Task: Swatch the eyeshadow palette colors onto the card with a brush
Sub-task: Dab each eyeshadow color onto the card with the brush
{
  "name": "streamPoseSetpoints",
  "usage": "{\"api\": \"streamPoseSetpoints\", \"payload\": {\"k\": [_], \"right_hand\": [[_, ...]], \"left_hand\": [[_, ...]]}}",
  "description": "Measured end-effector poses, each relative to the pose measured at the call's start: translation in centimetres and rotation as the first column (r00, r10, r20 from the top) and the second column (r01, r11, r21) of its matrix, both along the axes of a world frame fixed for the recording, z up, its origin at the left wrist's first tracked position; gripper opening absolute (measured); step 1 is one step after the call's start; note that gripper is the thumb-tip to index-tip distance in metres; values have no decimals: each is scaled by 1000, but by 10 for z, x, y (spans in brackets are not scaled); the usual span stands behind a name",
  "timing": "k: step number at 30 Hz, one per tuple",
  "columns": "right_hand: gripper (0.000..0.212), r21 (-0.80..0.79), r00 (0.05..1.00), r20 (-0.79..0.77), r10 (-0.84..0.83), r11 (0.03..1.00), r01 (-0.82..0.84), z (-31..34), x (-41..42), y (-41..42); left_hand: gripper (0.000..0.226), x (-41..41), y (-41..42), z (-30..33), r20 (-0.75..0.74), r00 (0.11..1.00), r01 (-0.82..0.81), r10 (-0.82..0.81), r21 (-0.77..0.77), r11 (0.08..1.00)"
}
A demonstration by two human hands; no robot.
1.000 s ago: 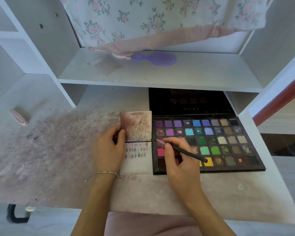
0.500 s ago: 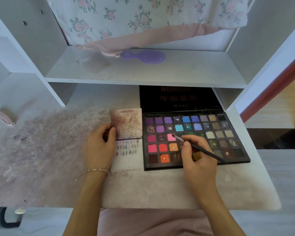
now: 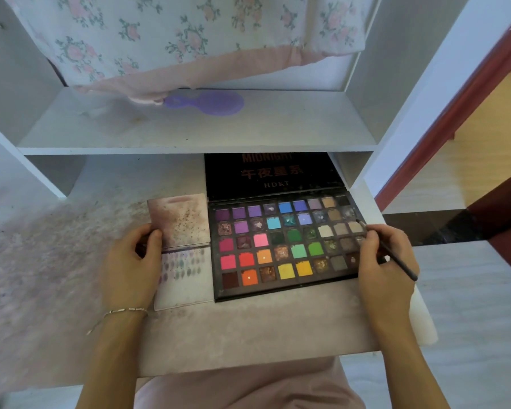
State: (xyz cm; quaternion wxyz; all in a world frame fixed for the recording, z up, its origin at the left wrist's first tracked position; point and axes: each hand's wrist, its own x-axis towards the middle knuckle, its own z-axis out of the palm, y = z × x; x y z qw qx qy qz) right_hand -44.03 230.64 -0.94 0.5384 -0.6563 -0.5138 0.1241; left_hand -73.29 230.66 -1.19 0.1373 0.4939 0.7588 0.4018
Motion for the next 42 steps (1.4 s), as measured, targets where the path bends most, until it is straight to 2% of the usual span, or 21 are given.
{"api": "streamPoseSetpoints", "payload": {"k": [4, 10, 29, 32, 36, 42], "right_hand": [[13, -72, 999, -36, -25, 997, 23, -2, 0, 2], [13, -139, 999, 6, -49, 989, 49, -3, 0, 4], [15, -123, 998, -32, -56, 991, 51, -2, -2, 3], [18, -81, 999, -32, 8, 997, -11, 2, -5, 0], [28, -115, 982, -78, 171, 977, -179, 6, -18, -6], [30, -96, 899, -138, 416, 898, -430, 8, -56, -18]], "left_hand": [[20, 0, 0, 0, -8, 1000, 8, -8, 2, 1000], [21, 0, 0, 1, -18, 1000, 8, -8, 5, 1000], [22, 0, 0, 0, -1, 1000, 3, -3, -5, 1000], [21, 1, 0, 1, 6, 1000, 6, -6, 6, 1000], [20, 1, 0, 2, 2, 1000, 6, -6, 17, 1000], [19, 1, 0, 3, -21, 1000, 11, -10, 19, 1000]]}}
